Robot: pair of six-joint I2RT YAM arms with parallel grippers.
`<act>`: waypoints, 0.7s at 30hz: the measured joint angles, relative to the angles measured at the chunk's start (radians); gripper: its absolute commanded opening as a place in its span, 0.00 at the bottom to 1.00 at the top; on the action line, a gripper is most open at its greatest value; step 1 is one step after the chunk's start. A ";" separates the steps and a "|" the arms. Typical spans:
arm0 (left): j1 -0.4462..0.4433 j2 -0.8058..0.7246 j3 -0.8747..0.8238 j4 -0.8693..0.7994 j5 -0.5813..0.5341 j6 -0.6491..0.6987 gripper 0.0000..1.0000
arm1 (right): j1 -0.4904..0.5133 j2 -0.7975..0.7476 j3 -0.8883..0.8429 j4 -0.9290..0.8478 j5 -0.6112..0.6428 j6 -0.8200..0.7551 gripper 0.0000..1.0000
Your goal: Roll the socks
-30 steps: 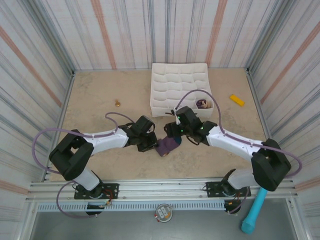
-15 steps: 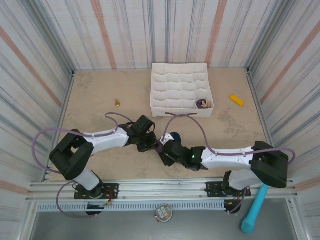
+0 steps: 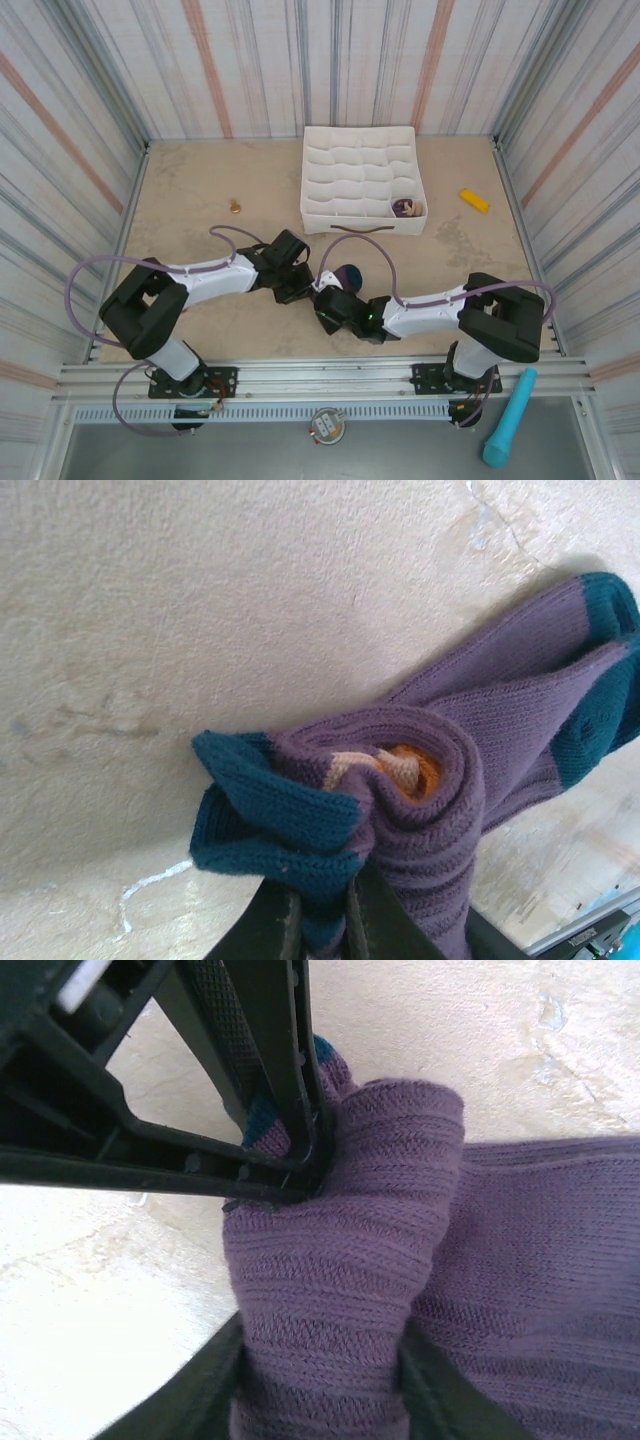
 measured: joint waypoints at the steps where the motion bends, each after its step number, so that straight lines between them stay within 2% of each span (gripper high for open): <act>1: 0.001 0.000 0.000 0.000 0.000 -0.002 0.08 | -0.001 0.000 0.000 0.005 -0.003 0.011 0.15; 3: 0.005 -0.002 -0.006 0.017 0.001 -0.009 0.21 | -0.014 0.000 -0.001 0.014 -0.021 0.028 0.05; 4: 0.010 -0.007 -0.017 0.035 0.002 -0.019 0.30 | -0.026 0.000 -0.004 0.024 -0.036 0.040 0.02; 7: 0.024 -0.044 -0.070 0.080 -0.002 -0.046 0.53 | -0.068 -0.005 -0.025 0.069 -0.095 0.061 0.00; 16: 0.028 -0.235 -0.154 0.174 -0.011 -0.054 0.71 | -0.224 -0.026 -0.155 0.306 -0.346 0.173 0.00; 21: 0.028 -0.251 -0.162 0.235 -0.010 -0.027 0.72 | -0.294 -0.021 -0.211 0.417 -0.475 0.257 0.00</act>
